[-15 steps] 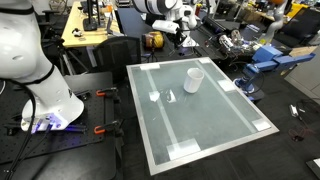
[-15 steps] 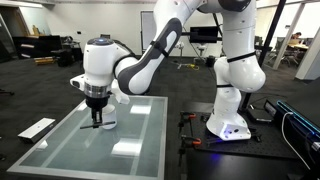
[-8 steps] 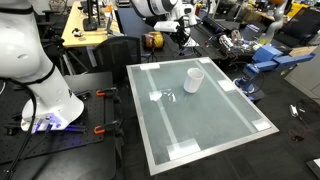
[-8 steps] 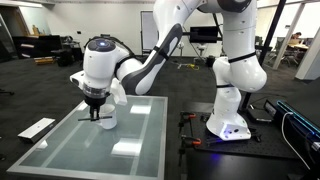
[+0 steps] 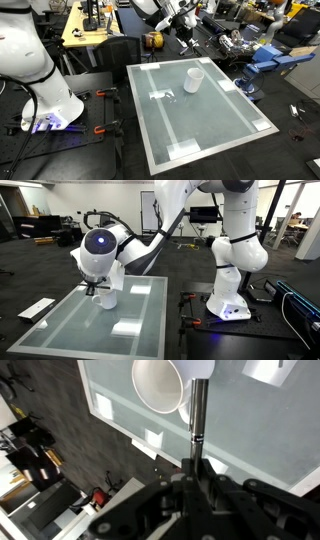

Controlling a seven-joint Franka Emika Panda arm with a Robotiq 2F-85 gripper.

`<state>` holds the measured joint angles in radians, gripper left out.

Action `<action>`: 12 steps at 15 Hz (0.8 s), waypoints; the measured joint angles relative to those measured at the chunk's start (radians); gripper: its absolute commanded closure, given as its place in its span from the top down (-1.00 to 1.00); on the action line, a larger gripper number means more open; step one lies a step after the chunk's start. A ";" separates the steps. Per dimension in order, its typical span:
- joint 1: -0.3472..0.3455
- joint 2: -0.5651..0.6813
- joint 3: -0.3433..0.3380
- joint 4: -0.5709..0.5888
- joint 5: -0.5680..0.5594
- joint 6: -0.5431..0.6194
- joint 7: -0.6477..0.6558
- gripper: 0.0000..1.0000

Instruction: Put the pen in the mug

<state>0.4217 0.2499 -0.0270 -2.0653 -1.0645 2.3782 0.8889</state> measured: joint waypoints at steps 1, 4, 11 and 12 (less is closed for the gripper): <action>-0.002 0.002 0.019 0.003 -0.033 -0.048 0.059 -0.94; -0.007 0.013 0.070 0.008 -0.106 -0.180 0.212 -0.94; -0.026 0.055 0.129 0.018 -0.251 -0.347 0.493 -0.94; -0.031 0.061 0.132 0.020 -0.280 -0.358 0.529 -0.94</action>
<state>0.3909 0.3114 0.1055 -2.0454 -1.3444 2.0205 1.4179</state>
